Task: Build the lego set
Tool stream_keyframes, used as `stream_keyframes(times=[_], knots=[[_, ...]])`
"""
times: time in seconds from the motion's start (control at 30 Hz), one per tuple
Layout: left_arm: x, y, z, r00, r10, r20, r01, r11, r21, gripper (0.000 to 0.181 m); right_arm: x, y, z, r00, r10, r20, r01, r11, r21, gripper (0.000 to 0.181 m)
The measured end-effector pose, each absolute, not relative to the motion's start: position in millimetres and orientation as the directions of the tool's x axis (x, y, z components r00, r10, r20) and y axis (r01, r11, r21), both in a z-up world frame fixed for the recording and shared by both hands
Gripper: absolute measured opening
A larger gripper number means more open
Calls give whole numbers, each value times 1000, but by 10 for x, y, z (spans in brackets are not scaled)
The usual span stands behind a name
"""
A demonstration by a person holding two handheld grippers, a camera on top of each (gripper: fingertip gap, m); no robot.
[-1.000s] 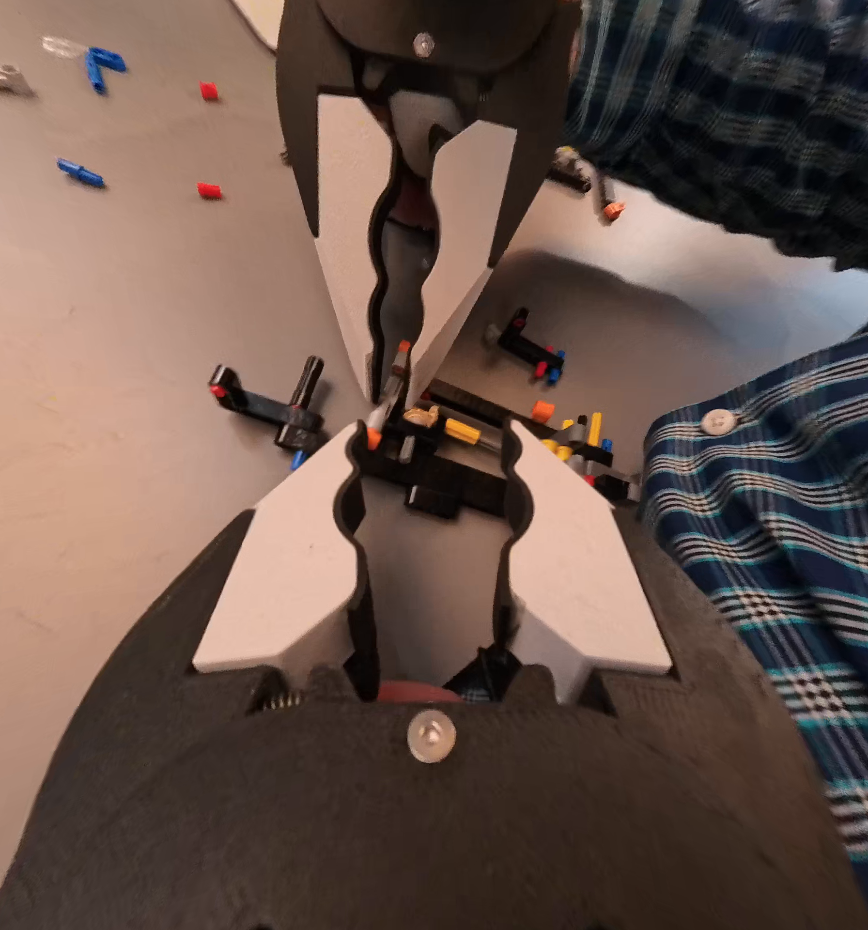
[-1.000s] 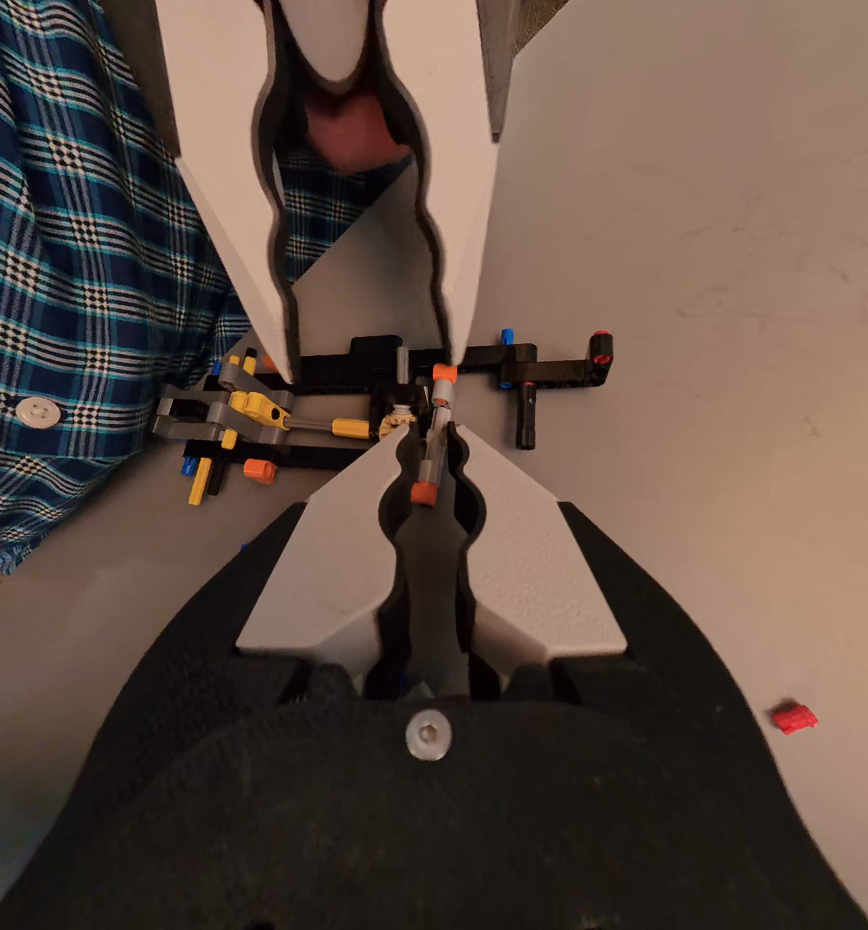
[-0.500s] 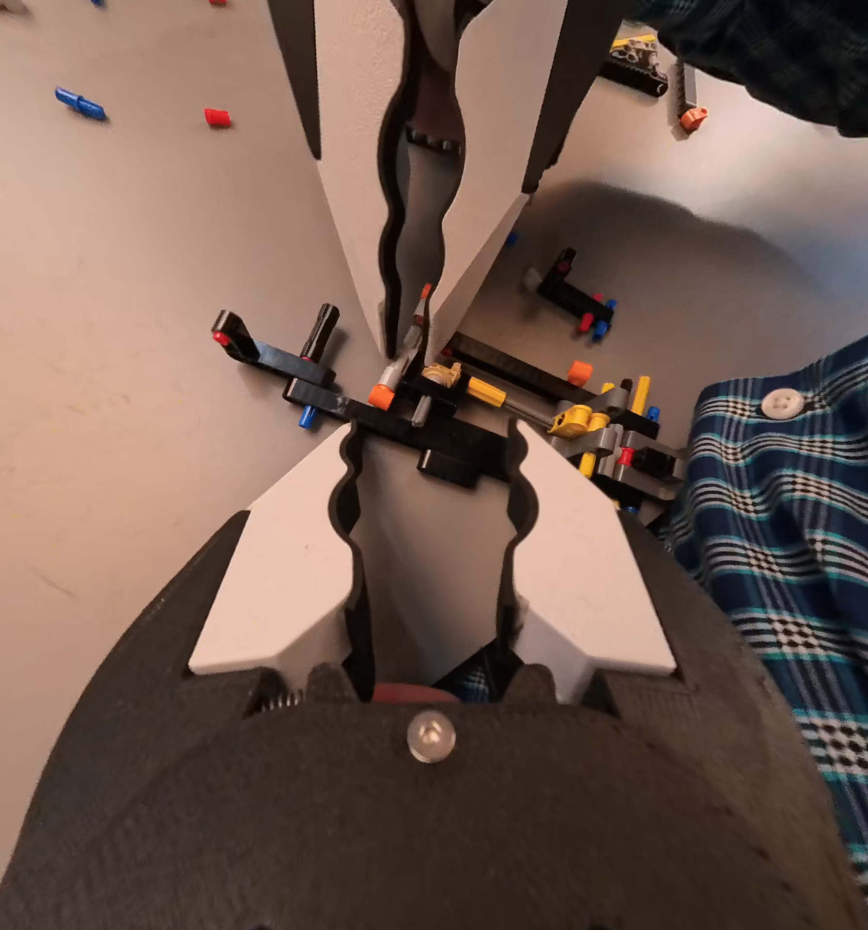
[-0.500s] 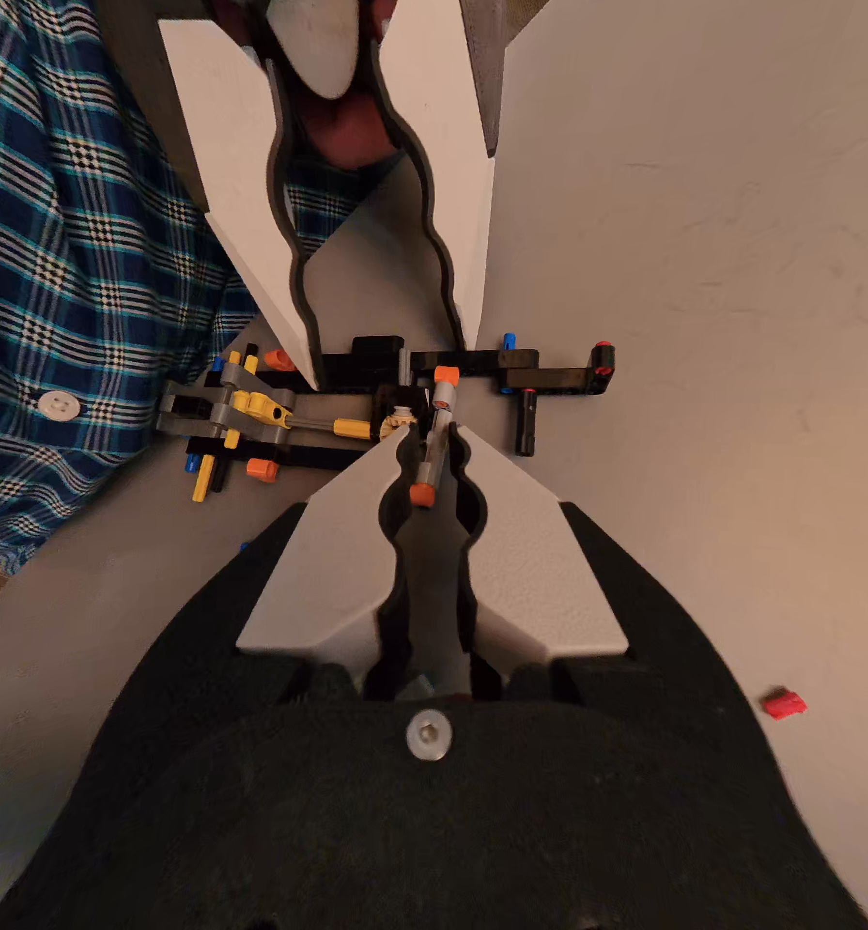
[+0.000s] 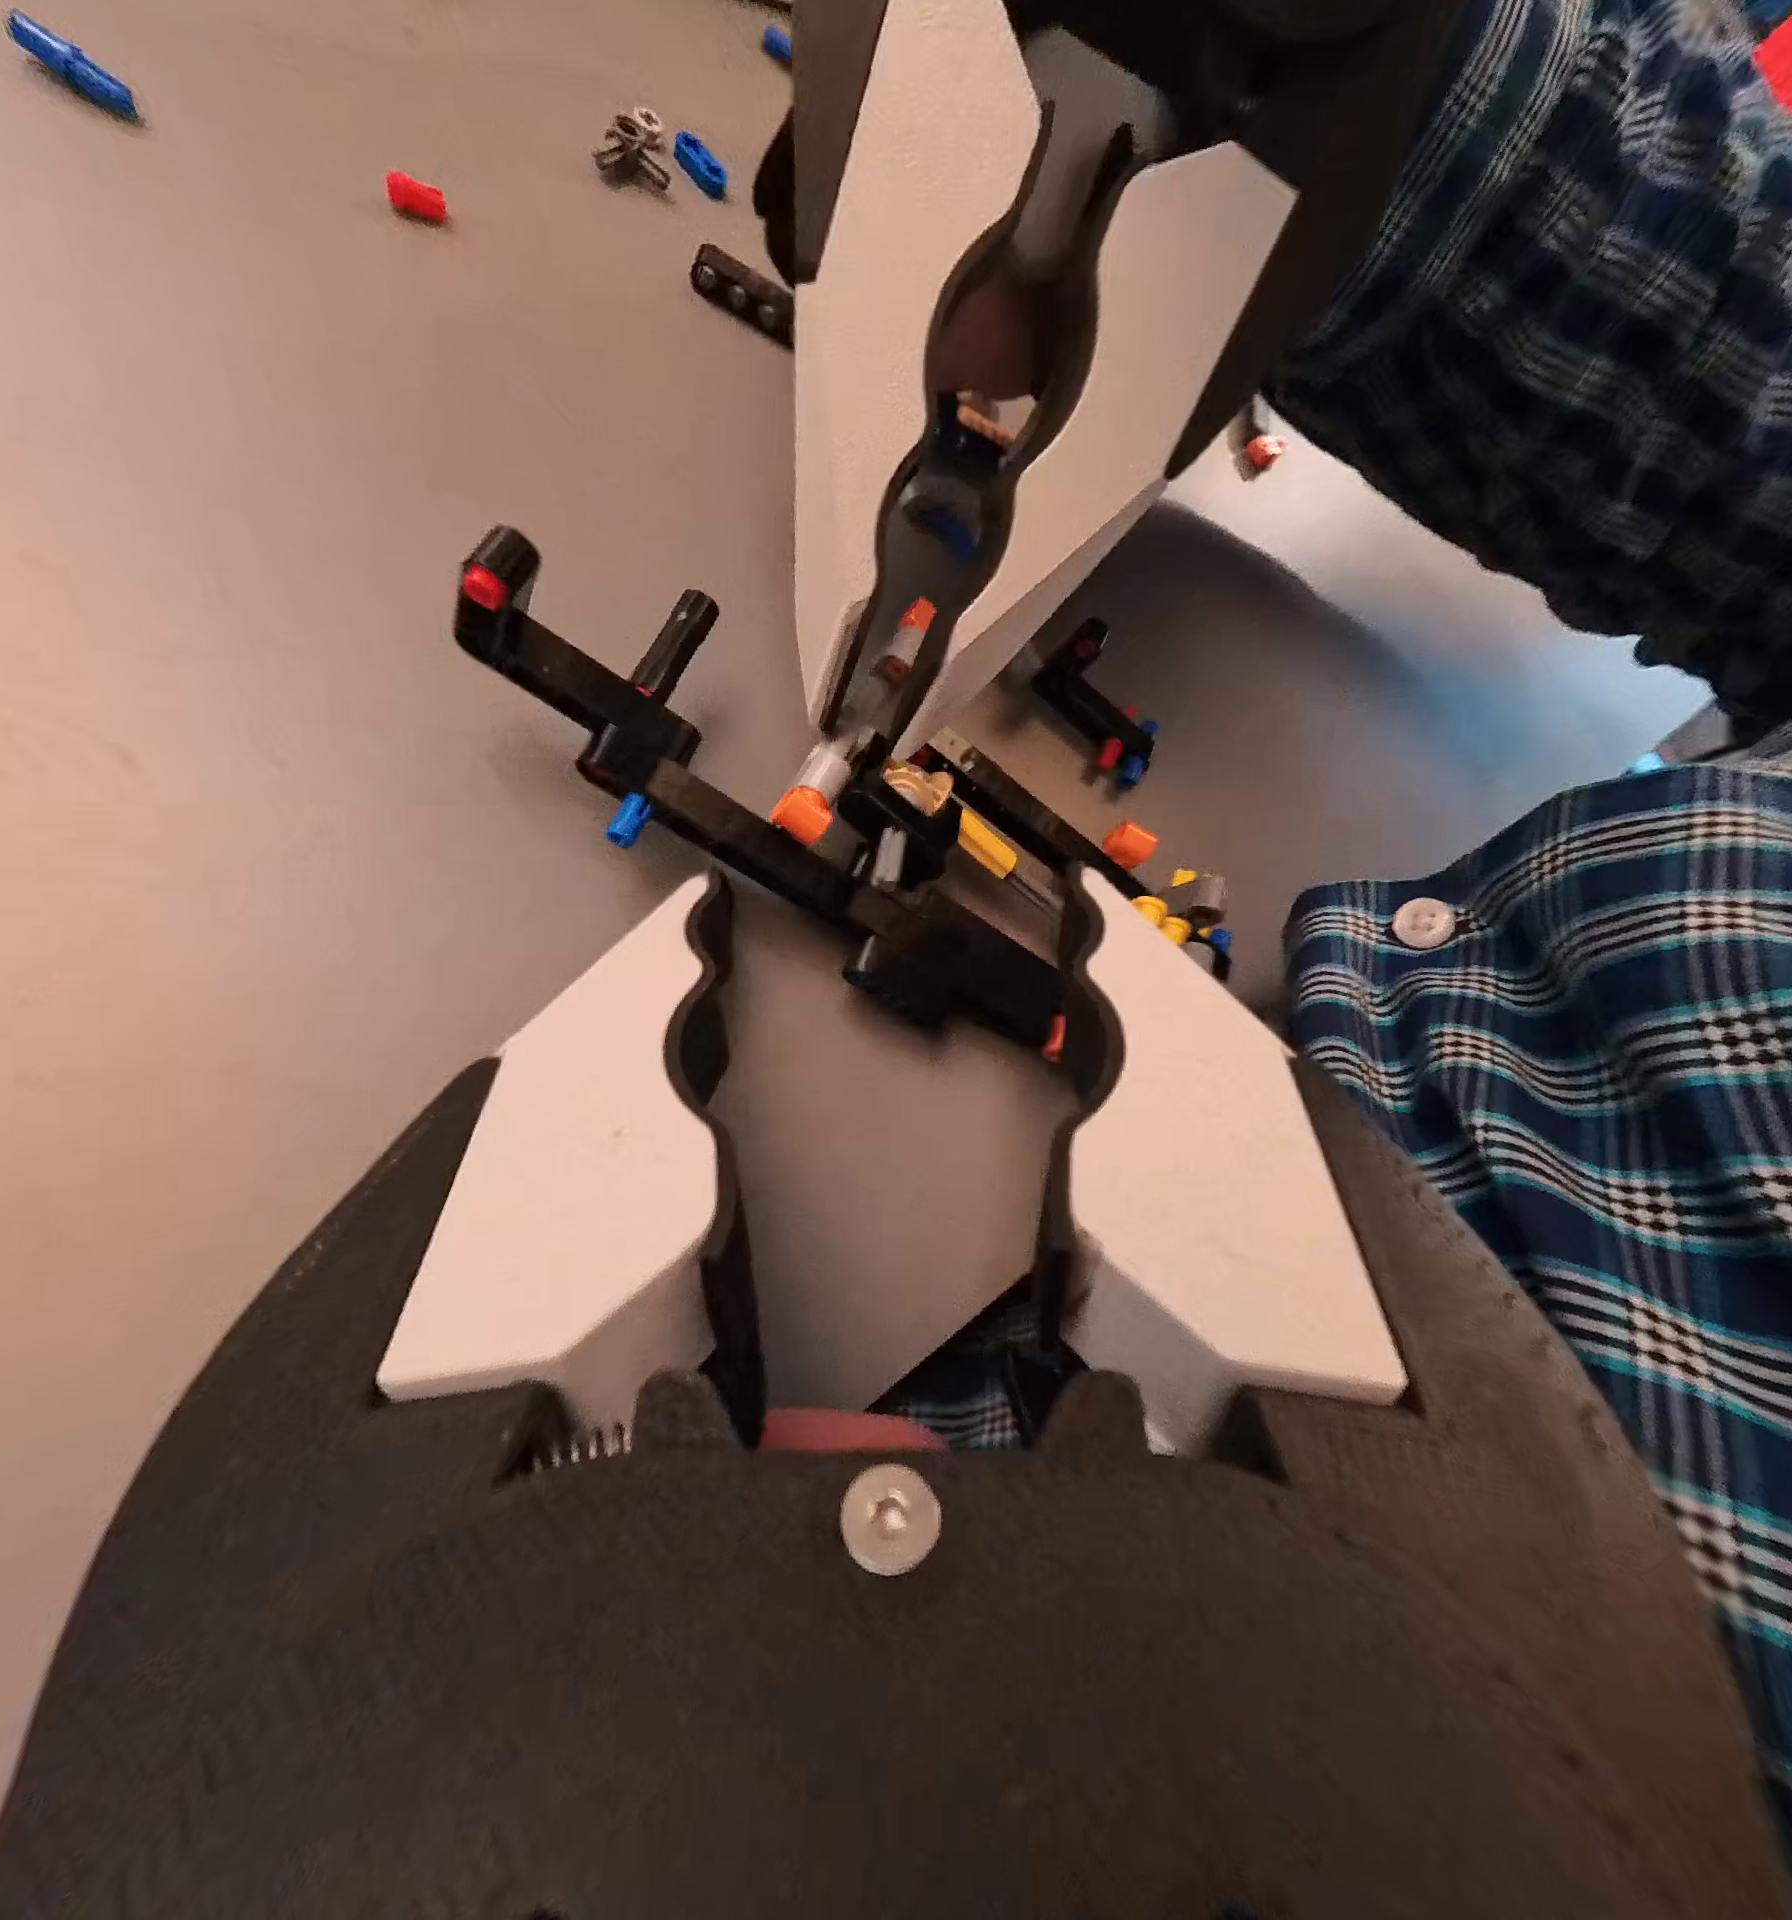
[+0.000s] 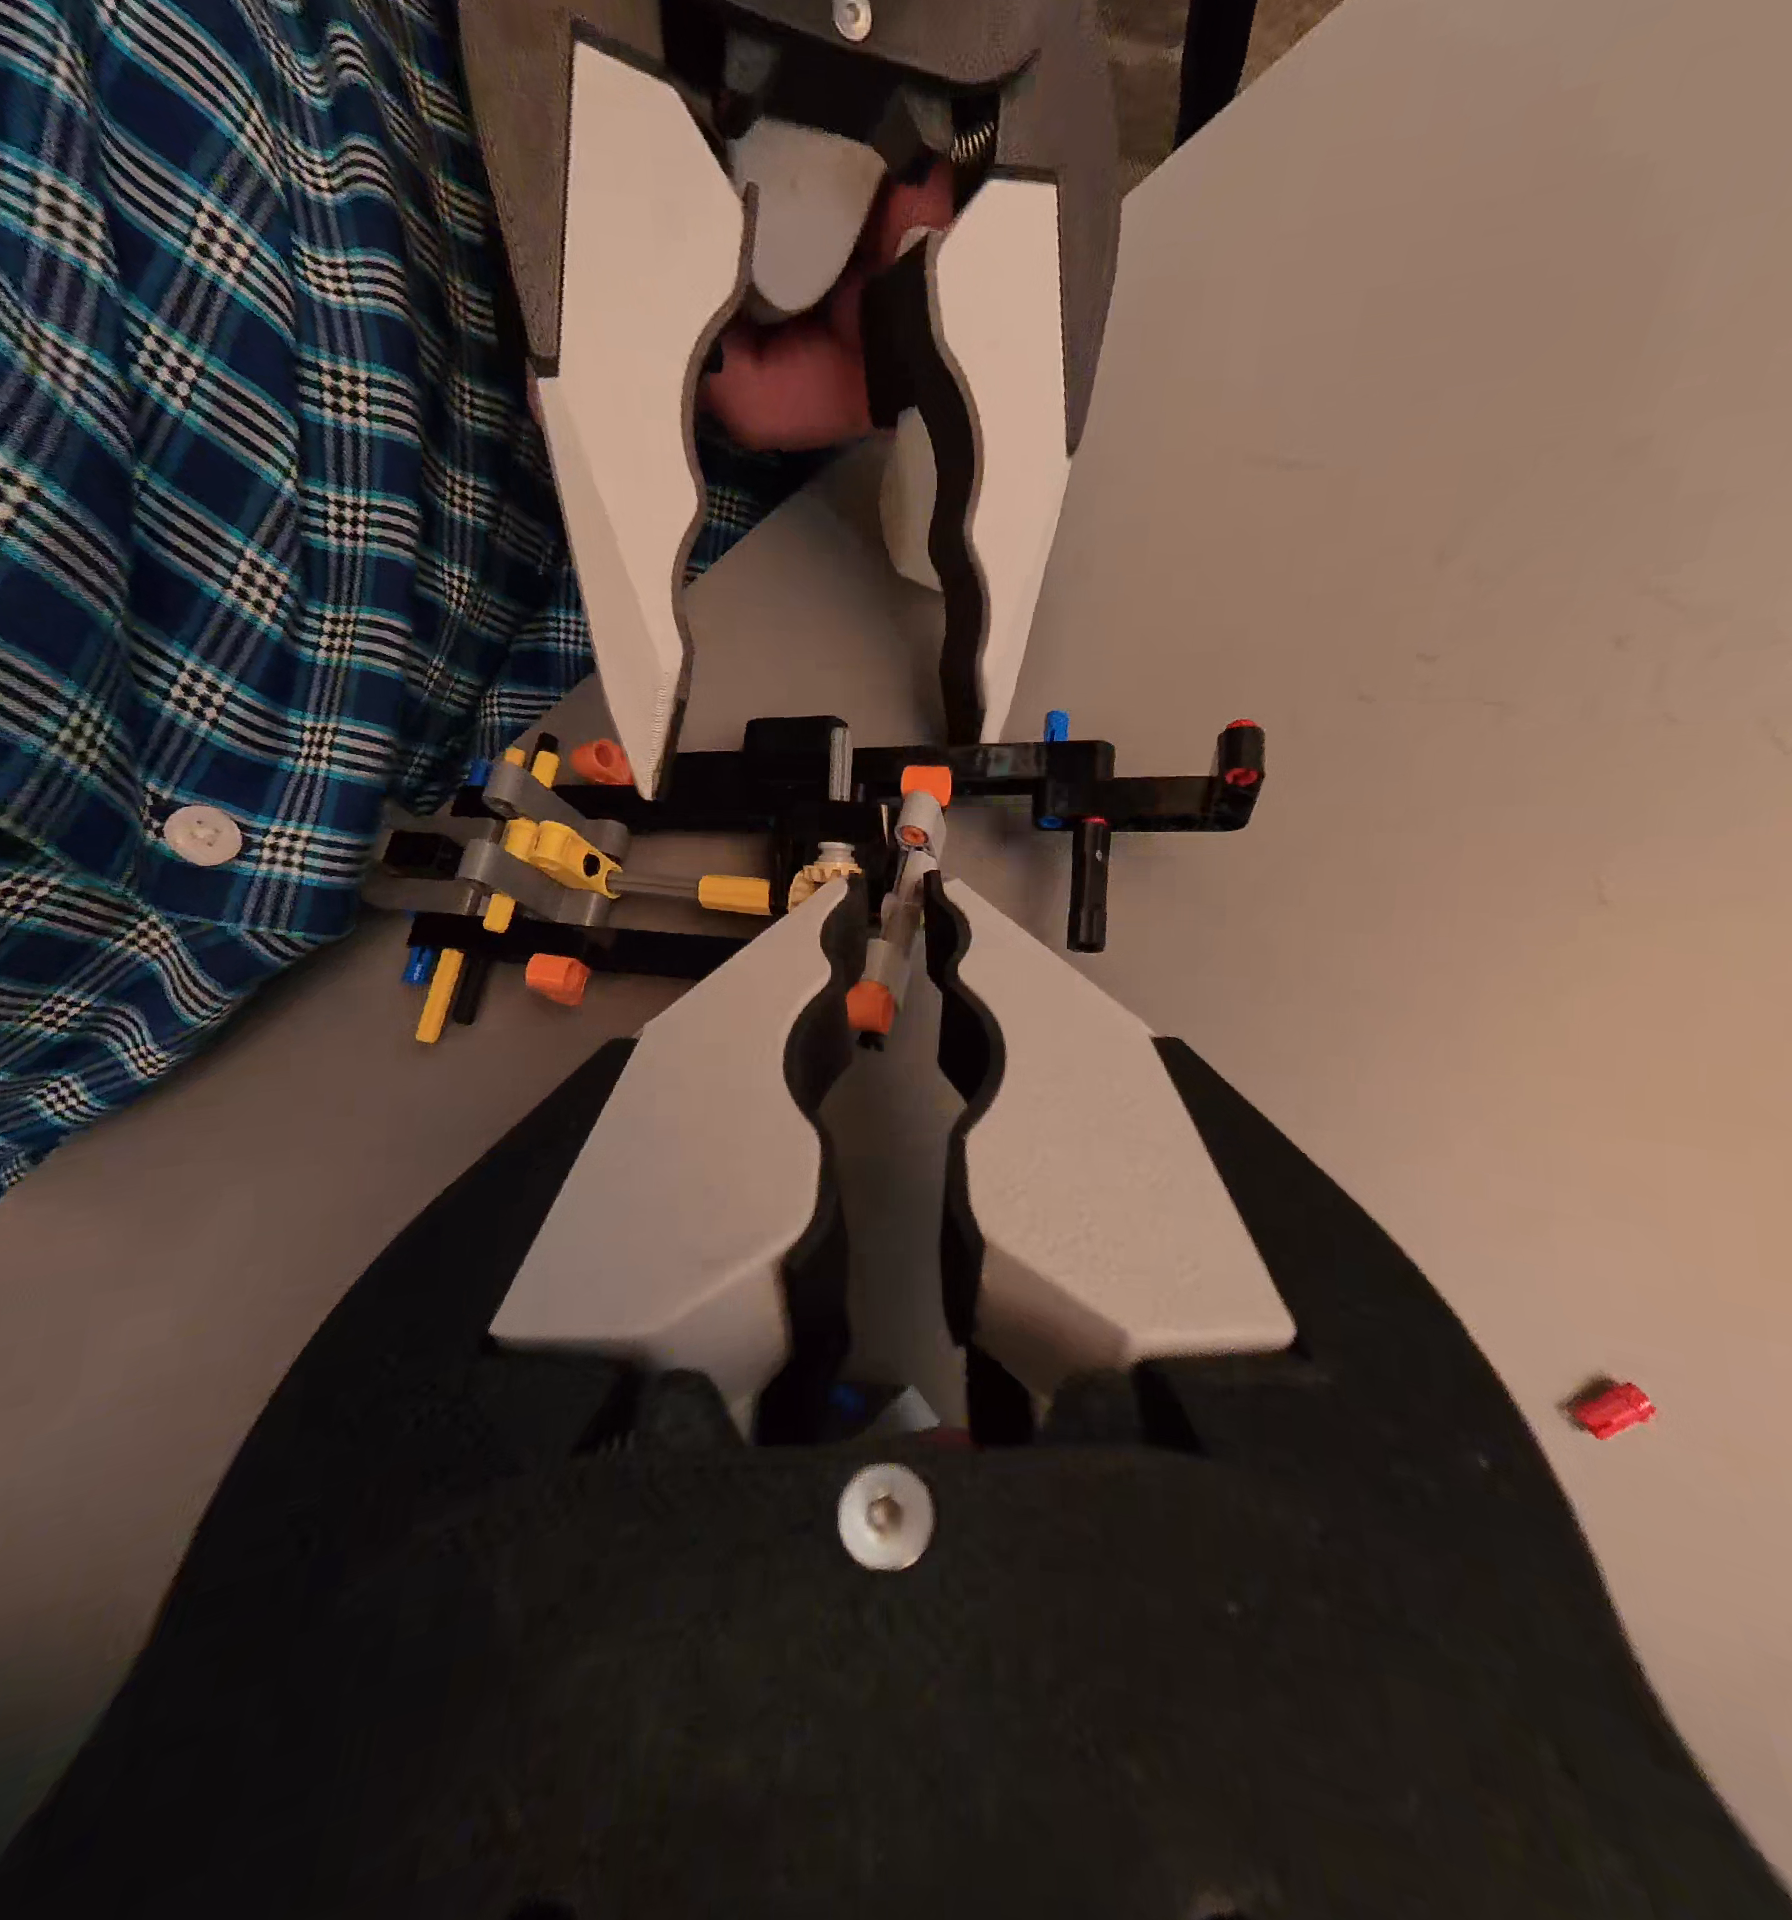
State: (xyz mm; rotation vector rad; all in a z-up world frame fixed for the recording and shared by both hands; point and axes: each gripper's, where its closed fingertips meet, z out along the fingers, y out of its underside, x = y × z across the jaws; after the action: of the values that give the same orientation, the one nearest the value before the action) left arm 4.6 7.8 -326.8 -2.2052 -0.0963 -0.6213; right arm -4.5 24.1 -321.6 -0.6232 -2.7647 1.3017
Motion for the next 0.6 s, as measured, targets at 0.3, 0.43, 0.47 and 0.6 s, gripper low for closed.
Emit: stream_keyframes(times=[0.3, 0.43, 0.47, 0.6], knots=[[153, 159, -3225, 756, -129, 642, 416, -663, -623, 40, 61, 208, -3032, -938, 327, -113, 282, 535, -796, 0], [179, 184, -3270, 771, -129, 624, 387, -683, -620, 27, 42, 259, -3095, -922, 378, -88, 302, 557, -774, 0], [171, 187, -3281, 776, -121, 619, 386, -685, -617, 25, 36, 288, -3053, -916, 390, -90, 309, 545, -780, 0], [173, 195, -3302, 803, -122, 583, 354, -689, -633, 20, -44, 517, -3054, -870, 486, -78, 378, 558, -738, 7]])
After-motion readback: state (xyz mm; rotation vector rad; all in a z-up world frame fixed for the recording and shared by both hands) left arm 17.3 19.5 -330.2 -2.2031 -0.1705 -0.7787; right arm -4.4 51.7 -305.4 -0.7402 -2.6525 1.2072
